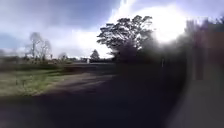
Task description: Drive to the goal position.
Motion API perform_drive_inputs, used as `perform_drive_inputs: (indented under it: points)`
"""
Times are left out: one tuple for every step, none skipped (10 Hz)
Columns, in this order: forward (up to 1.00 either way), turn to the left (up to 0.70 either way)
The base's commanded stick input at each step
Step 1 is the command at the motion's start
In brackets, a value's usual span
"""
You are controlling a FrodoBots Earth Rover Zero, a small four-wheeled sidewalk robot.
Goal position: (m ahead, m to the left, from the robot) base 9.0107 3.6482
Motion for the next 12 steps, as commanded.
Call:
perform_drive_inputs:
  points:
    - [0.85,0.00]
    - [0.85,0.00]
    - [0.85,-0.01]
    - [0.85,-0.13]
    - [0.85,-0.25]
    - [0.85,-0.34]
    - [0.85,-0.34]
    - [0.85,-0.34]
    - [0.85,-0.28]
    - [0.85,-0.16]
    - [0.85,-0.05]
    - [0.85,0.00]
